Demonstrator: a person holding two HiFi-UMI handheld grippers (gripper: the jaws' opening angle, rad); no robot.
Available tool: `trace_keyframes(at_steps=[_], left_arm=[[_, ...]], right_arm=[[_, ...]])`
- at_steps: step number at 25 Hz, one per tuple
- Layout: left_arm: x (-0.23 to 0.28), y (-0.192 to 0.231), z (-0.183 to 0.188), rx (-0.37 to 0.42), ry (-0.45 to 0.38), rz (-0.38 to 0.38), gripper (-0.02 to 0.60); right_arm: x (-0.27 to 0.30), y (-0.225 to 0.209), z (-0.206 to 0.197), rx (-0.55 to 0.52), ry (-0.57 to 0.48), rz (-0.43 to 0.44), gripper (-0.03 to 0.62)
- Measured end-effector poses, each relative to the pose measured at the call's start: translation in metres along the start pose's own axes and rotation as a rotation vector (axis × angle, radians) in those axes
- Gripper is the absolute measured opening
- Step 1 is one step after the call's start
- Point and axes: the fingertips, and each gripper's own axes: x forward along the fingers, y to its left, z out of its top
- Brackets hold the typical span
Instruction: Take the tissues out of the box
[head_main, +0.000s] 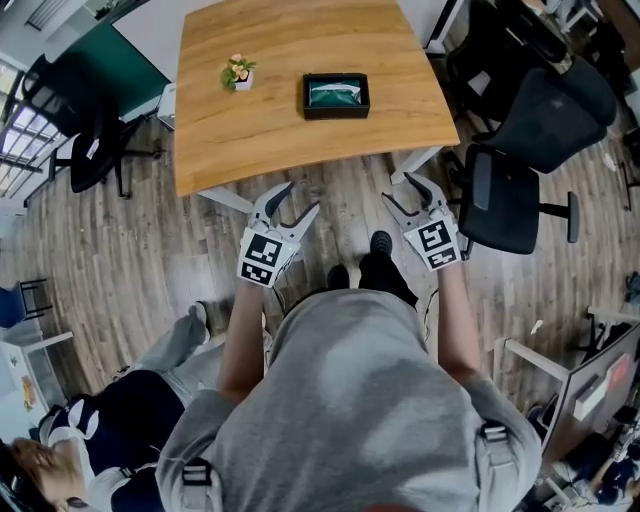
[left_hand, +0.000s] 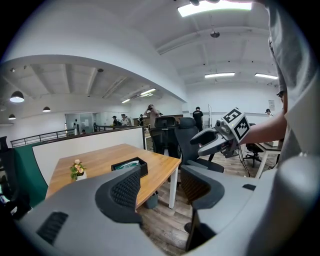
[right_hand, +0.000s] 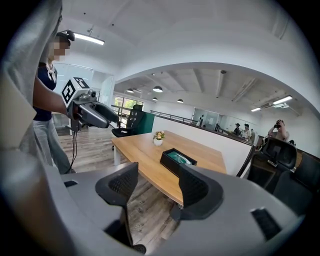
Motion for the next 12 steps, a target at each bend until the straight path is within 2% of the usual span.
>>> trace_keyframes(at_steps=[12], left_arm=[[0.031, 0.022, 0.0, -0.01, 0.012, 0.015, 0.279]], right_arm=[[0.034, -0.031, 0.003, -0.021, 0.006, 0.04, 0.265]])
